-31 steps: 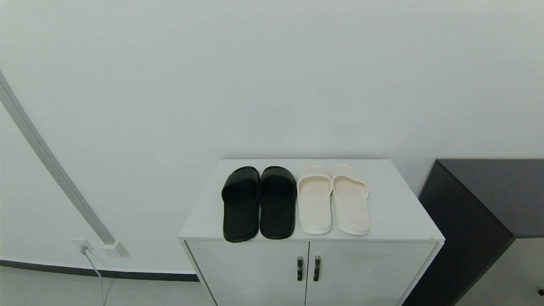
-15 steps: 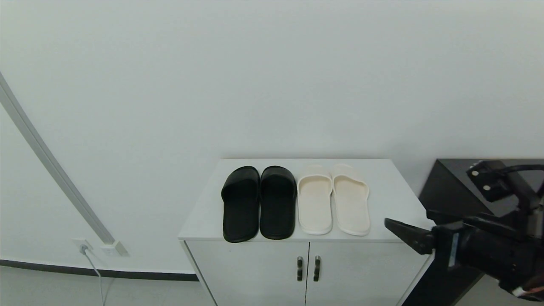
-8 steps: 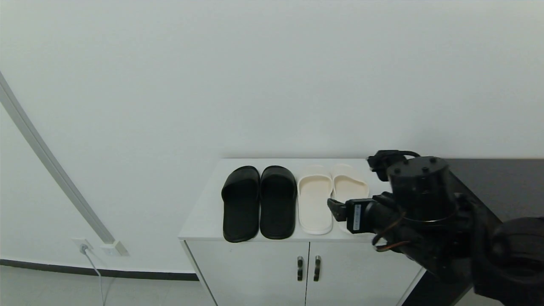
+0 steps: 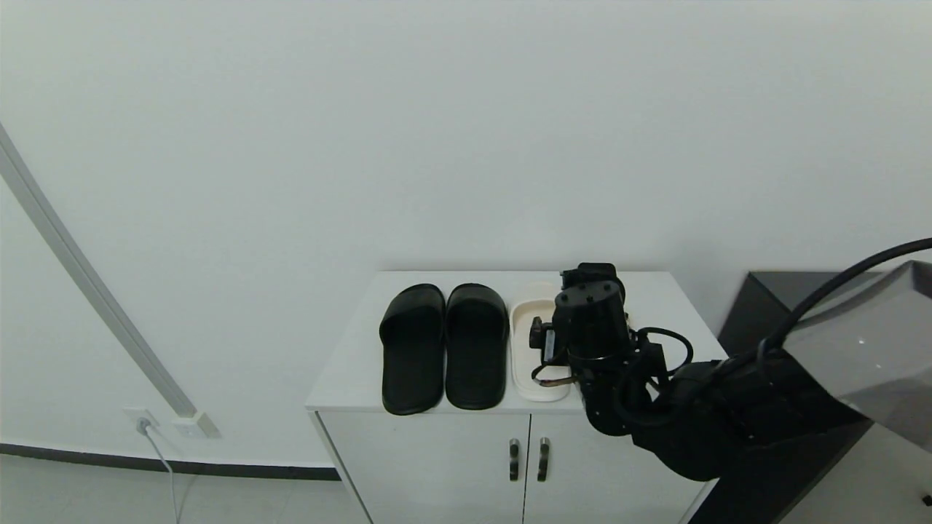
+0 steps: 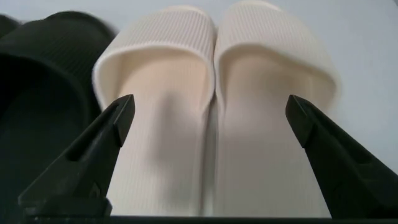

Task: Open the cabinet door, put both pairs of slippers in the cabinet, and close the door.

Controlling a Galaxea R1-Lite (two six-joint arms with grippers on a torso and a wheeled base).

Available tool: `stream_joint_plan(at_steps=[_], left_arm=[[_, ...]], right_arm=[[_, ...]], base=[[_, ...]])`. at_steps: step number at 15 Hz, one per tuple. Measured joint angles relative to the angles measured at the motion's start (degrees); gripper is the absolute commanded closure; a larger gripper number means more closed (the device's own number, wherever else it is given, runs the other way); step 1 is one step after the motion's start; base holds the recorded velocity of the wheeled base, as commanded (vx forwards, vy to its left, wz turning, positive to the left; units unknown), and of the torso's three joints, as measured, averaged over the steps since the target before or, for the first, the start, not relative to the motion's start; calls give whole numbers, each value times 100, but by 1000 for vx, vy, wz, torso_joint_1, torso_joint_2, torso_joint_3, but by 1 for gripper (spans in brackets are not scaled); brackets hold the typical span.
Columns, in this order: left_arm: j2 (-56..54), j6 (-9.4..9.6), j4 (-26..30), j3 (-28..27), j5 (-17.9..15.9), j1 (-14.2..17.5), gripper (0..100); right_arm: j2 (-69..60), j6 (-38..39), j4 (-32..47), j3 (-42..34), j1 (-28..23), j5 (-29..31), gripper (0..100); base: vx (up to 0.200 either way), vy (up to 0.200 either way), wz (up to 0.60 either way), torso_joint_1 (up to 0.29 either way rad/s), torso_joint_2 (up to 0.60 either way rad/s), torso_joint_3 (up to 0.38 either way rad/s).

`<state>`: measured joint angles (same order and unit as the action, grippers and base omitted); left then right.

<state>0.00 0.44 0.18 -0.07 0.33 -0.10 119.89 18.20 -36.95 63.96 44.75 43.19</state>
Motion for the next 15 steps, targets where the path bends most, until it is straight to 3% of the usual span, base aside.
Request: stream_joint_plan(at_steps=[8, 9, 15], left_arm=[[0, 0, 0, 2, 0, 0, 100], [0, -1, 0, 2, 0, 0, 100], [0, 0, 0, 0, 0, 0, 100]], right_arm=[[1048, -169, -20, 1243, -444, 27, 0], [1098, -178, -22, 1300, -475, 27, 100], [1169, -228, -46, 1348, -534, 27, 100]], base=[[0, 0, 0, 0, 0, 0], [0, 0, 0, 0, 0, 0], [0, 0, 0, 0, 0, 0]])
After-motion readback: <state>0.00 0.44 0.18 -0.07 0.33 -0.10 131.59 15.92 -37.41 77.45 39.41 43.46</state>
